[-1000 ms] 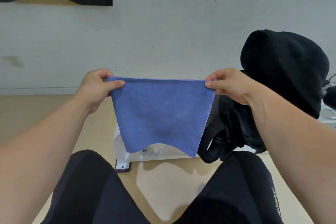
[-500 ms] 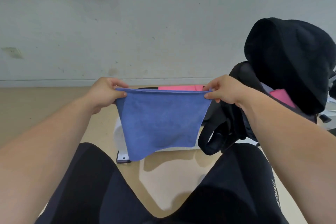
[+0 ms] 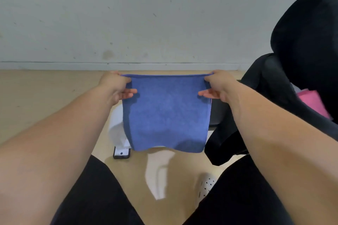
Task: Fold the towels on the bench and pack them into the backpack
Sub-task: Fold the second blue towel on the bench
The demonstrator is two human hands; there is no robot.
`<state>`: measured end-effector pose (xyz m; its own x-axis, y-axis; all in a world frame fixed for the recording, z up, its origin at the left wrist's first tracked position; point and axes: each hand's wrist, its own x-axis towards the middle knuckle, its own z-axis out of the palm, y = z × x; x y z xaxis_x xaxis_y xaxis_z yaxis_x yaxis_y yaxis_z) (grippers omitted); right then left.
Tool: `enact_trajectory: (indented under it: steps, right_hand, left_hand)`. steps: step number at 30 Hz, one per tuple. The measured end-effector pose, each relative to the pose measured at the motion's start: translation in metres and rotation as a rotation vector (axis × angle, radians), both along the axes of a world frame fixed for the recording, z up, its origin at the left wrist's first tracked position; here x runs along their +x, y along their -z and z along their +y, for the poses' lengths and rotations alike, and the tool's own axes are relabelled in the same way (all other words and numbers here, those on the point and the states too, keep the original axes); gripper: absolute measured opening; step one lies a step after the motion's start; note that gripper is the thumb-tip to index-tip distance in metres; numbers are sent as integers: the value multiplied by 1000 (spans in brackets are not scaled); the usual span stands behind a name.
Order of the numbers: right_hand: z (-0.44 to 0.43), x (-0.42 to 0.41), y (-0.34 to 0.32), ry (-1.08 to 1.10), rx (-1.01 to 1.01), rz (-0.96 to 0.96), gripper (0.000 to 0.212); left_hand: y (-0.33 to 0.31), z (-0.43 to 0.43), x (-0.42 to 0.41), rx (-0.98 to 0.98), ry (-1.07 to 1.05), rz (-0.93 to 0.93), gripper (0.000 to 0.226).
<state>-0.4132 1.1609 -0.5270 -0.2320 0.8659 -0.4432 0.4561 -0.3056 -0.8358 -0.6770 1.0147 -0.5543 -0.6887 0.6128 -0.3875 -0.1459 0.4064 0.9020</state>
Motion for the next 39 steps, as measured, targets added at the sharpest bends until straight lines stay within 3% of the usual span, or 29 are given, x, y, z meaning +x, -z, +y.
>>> enact_trajectory:
  steps: [3,7,11,21,24,27,32,39]
  right_hand:
    - [20,-15,10,57,-44,31,20]
    - [48,-35,21,54,-6,15,34]
    - [75,-53,26,67,97,65,10]
    - [75,-42,47,39,278,59,13]
    - [50,-21,56,-21,341,-27,21]
    - [24,5,63,-149,441,-237,22]
    - [-12,35,75,-349,601,-481,9]
    - [-39,45,95,-581,736,-646,18]
  left_hand:
    - [4,23,-5,44,-7,-101,26]
    - [11,52,-19,53,-4,-68,18]
    - [12,80,-37,91,-14,0,12]
    - [31,61,-43,65,56,361,10]
    - [47,29,-38,-1,119,564,9]
    - [61,-8,-27,1,265,815,6]
    - [82,-56,-13,-2,459,983,16]
    - [94,-75,-5,-138,474,1153,17]
